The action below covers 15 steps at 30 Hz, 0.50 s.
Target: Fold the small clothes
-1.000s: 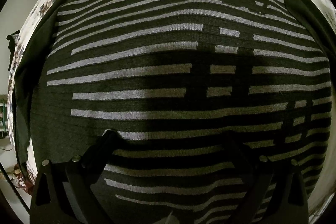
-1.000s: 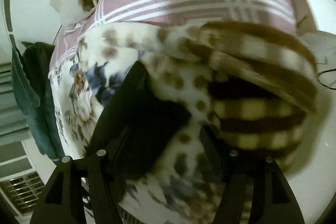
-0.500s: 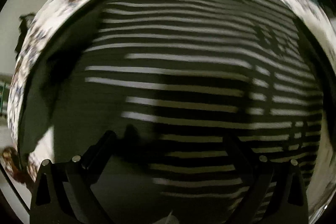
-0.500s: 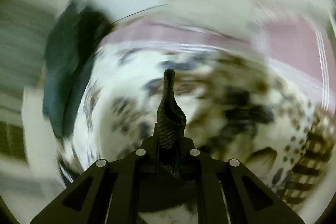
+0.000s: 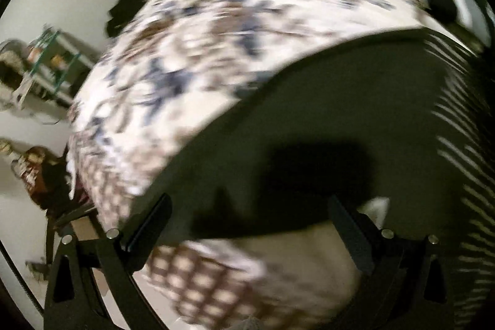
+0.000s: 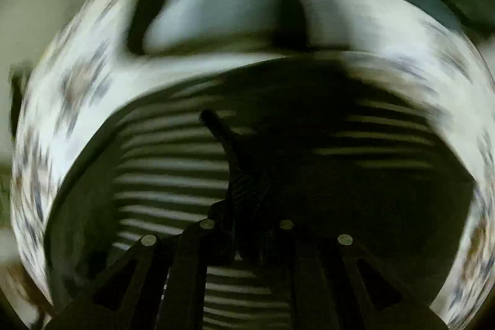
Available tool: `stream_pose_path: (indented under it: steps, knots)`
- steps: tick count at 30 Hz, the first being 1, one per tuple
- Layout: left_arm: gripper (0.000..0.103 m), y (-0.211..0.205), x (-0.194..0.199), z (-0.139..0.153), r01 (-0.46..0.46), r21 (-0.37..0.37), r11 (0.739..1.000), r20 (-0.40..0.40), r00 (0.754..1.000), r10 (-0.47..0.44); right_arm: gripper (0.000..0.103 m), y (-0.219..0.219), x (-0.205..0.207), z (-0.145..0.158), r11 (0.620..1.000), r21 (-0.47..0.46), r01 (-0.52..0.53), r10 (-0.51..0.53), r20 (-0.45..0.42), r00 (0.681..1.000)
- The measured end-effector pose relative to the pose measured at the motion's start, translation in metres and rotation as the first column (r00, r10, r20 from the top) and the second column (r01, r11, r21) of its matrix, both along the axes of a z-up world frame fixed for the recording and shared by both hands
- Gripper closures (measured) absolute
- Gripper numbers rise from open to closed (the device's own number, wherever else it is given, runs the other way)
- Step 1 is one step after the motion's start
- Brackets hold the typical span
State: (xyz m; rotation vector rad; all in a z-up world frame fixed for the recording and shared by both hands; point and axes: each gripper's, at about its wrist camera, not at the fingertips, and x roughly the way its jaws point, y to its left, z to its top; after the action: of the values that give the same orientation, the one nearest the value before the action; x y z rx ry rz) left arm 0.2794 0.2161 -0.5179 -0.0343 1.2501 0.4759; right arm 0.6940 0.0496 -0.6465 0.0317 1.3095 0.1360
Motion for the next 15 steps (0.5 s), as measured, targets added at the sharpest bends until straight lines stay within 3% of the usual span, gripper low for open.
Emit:
stream_pose_path:
  steps: [3,6,8,9,10,12,15]
  knots:
    - [0.000,0.042,-0.016,-0.004,-0.044,0.021,0.999,-0.005,0.999,0.044,0.093,0.092,-0.008,-0.025,0.990,-0.058,-0.130,0.128,-0.041,0.991]
    - [0.000,0.074,-0.031,-0.008,-0.093,-0.018,0.995,-0.013,0.996,0.093,0.091,0.117,-0.018,-0.041,0.975,-0.146,-0.170,0.163,-0.065,0.985]
    - [0.000,0.093,-0.041,-0.010,-0.116,-0.075,0.990,-0.011,0.993,0.115,0.086,0.105,-0.034,-0.030,0.985,-0.075,-0.153,0.146,-0.093,0.985]
    - [0.000,0.102,-0.046,-0.012,-0.122,-0.112,0.986,-0.008,0.992,0.122,0.077,0.096,-0.040,-0.022,0.992,-0.009,-0.128,0.126,-0.116,0.985]
    - [0.000,0.109,-0.049,-0.013,-0.131,-0.149,0.980,-0.011,0.991,0.131,0.059,0.081,-0.049,-0.013,0.994,0.073,-0.087,0.096,-0.133,0.987]
    - [0.000,0.124,-0.059,-0.017,-0.164,-0.230,0.959,-0.010,0.986,0.166,0.037,0.037,-0.080,0.010,0.974,0.224,0.027,0.007,-0.147,0.989]
    - [0.000,0.144,-0.069,-0.025,-0.215,-0.343,0.914,0.000,0.973,0.229,0.037,-0.018,-0.119,0.027,0.963,0.240,0.120,-0.076,-0.184,0.980]
